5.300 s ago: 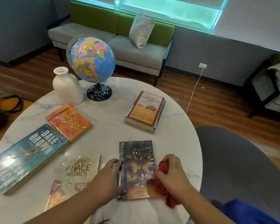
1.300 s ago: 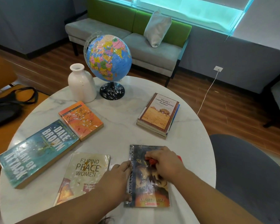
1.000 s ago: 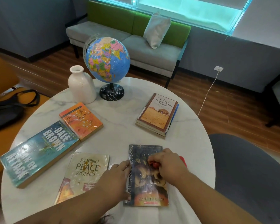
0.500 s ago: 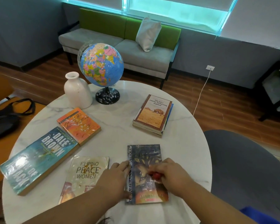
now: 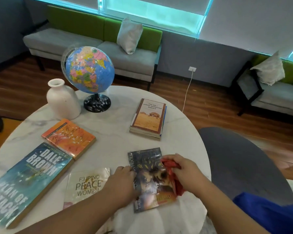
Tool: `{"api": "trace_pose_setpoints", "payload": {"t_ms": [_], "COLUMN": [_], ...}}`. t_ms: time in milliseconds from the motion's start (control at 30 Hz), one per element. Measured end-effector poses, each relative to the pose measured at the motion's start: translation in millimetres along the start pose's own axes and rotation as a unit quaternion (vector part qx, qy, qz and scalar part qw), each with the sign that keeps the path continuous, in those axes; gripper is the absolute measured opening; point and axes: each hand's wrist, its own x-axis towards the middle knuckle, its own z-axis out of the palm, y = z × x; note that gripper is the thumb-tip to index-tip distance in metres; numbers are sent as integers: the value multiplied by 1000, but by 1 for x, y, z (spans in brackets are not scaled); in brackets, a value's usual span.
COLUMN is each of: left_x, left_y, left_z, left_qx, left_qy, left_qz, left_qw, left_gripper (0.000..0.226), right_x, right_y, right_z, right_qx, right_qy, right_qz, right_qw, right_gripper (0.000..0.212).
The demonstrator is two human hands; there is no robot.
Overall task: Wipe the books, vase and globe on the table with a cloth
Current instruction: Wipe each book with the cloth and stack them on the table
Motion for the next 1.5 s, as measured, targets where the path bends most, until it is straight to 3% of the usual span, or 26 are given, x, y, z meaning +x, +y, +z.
{"api": "trace_pose_setpoints", "payload": {"t_ms": [100,200,267,367,400,500,567,633,700,733,767,800,900,933,967,1033,1100,1167,1200,1267,1300,1333,1400,1467,1500], "left_x": [5,7,7,11,12,11,10,10,13,15,15,16,13,11,9,7,10,12,11,6,1,-4,-9,-6,-3], "left_y": [8,23,29,27,27,30,33,37,39,40,41,44,51,51,51,53,52,52,54,62,68,74,80,74,66], "left_z": [-21,-42,-50,-59,-60,-69,-78,-85,-92,-94,-95,-95,-101,-103,-104,-101,-96,-92,-91,-85,-81,-76,-67,-63,-61], "left_qx": [-249,-452,-497,-482,-490,-537,-533,-508,-364,-307,-312,-396,-710,-751,-759,-716,-665,-671,-695,-743,-753,-751,-732,-683,-629], "left_qy": [25,-62,-87,-73,-72,-57,-35,-43,5,47,67,56,-41,-59,-67,-43,22,64,67,30,-1,-35,-91,-83,-51], "left_qz": [22,68,80,69,72,63,73,80,62,35,1,-35,-104,-94,-82,-55,-53,-67,-70,-61,-49,-30,0,5,1], "left_qw": [968,888,860,870,866,839,842,856,929,950,948,916,695,651,642,694,745,735,712,666,656,659,676,725,775], "left_gripper": [67,85,59,12,4,10,4,16,17,14,15,17,34,37,38,26,17,22,23,22,19,17,20,21,20], "right_x": [-25,-42,-45,-44,-45,-44,-43,-39,-35,-34,-34,-34,-35,-37,-38,-43,-46,-47,-47,-43,-43,-43,-42,-38,-36], "right_y": [-24,-40,-45,-46,-46,-48,-53,-57,-61,-62,-61,-60,-48,-45,-40,-35,-32,-31,-33,-36,-38,-43,-47,-37,-26], "right_z": [-25,-39,-42,-50,-54,-64,-71,-77,-75,-71,-65,-59,-32,-24,-17,-6,2,7,8,11,11,10,8,6,3], "right_qx": [99,155,177,227,237,222,207,169,121,90,46,-2,-114,-124,-121,-35,141,262,326,506,577,628,666,599,521], "right_qy": [-46,-61,-30,17,26,38,51,81,116,136,161,184,180,153,122,62,85,209,219,71,10,-20,2,88,125], "right_qz": [-12,-38,-55,-50,-44,-40,-55,-74,-92,-121,-174,-235,-365,-379,-390,-383,-309,-153,-54,80,95,96,80,57,47], "right_qw": [994,985,982,972,970,974,976,979,981,979,970,955,906,904,905,921,937,929,918,856,811,772,742,794,843], "right_gripper": [56,56,54,44,40,34,38,42,43,45,48,48,40,38,39,37,26,11,6,40,50,52,41,21,17]}}
